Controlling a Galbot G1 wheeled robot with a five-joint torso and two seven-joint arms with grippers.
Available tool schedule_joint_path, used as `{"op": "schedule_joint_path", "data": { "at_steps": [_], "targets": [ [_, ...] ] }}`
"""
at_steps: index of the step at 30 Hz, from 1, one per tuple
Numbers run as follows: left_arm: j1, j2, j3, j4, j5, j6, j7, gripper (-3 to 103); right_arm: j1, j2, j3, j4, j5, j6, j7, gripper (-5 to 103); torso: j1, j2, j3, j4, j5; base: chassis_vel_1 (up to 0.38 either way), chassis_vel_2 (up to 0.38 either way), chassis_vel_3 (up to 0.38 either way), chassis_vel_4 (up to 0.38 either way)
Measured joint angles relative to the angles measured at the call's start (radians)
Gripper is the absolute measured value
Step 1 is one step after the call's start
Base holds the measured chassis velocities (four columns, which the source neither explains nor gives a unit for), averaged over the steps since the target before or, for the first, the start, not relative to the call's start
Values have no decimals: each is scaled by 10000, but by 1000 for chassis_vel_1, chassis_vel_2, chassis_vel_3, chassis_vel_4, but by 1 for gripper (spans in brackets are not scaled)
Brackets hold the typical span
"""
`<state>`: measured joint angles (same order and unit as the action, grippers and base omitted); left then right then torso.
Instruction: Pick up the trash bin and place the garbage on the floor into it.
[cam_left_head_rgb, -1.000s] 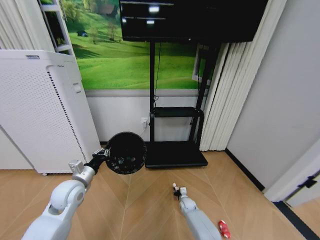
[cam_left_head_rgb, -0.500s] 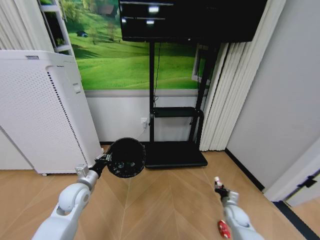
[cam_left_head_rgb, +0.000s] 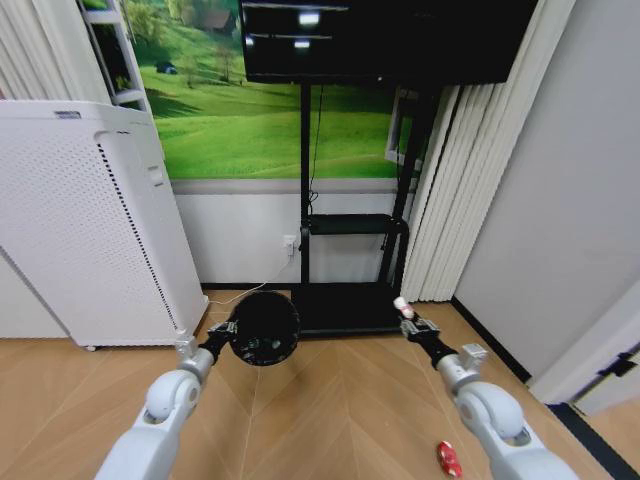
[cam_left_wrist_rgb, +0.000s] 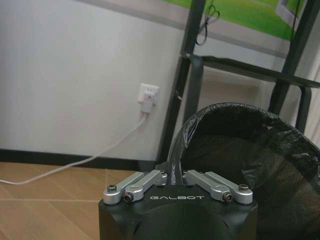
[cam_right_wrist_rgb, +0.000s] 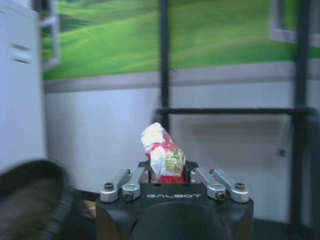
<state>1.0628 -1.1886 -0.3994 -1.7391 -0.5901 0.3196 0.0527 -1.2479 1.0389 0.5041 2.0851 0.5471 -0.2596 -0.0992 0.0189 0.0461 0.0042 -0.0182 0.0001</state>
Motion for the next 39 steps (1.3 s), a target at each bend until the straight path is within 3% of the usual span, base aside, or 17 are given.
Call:
{"op": "schedule_joint_path", "data": {
  "at_steps": [10, 23, 30, 39],
  "targets": [
    [-252, -520, 1424, 612, 273, -70, 49, 4, 713, -686, -1871, 418, -448, -454, -618, 32, 0, 0, 0, 3, 0, 0, 0, 0, 0],
    [-635, -638, 2293, 590, 370, -62, -191, 4, 855, -260, -3345, -243, -2286, -587, -576, 28, 0, 0, 0, 5, -1, 0, 0, 0, 0],
    [-584, -684, 2309, 403, 383, -32, -209, 4, 865, 21, -3853, -402, -2819, -709, 69, 47, 0, 0, 0, 4, 0, 0, 0, 0, 0],
    [-315, -544, 2003, 55, 436, -23, -199, 4, 841, 334, -3359, 128, -2454, -1103, 496, 86, -2, 1, -1, 4, -2, 0, 0, 0, 0]
  ]
}}
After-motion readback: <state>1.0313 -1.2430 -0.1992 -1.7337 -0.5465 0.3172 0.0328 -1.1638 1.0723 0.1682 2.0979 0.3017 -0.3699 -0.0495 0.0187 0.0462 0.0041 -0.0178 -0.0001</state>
